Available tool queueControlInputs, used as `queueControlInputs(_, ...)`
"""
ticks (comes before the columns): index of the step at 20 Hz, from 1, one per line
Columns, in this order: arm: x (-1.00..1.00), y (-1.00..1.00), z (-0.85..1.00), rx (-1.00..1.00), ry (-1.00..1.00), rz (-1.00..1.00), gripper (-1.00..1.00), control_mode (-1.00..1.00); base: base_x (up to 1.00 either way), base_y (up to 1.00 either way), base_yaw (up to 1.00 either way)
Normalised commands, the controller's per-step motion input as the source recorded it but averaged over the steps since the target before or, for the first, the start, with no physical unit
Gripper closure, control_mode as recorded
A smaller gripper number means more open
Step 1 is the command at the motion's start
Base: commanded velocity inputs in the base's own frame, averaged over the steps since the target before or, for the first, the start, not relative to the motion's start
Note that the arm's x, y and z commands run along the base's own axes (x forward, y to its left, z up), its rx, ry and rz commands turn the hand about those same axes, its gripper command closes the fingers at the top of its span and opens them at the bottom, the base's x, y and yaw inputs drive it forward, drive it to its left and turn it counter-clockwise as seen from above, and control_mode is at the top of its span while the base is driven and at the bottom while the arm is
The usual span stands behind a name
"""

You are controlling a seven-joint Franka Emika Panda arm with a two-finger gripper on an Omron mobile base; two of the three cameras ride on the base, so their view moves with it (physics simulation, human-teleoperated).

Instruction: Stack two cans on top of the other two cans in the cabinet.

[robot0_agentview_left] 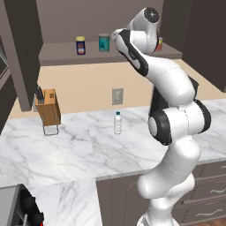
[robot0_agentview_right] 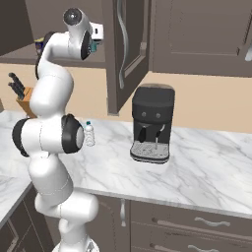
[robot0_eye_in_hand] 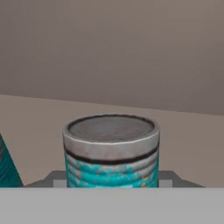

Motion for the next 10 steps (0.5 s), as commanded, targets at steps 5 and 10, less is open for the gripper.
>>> queueControlInputs(5,-0.26,-0.10,0.10,0.00,-0.24,-0.11,1.00,-1.00,0.00,0.00,0.00)
queueControlInputs(10,-0.20,-0.09,0.22,0.00,-0.13,-0.24,1.00,-1.00,0.00,0.00,0.00)
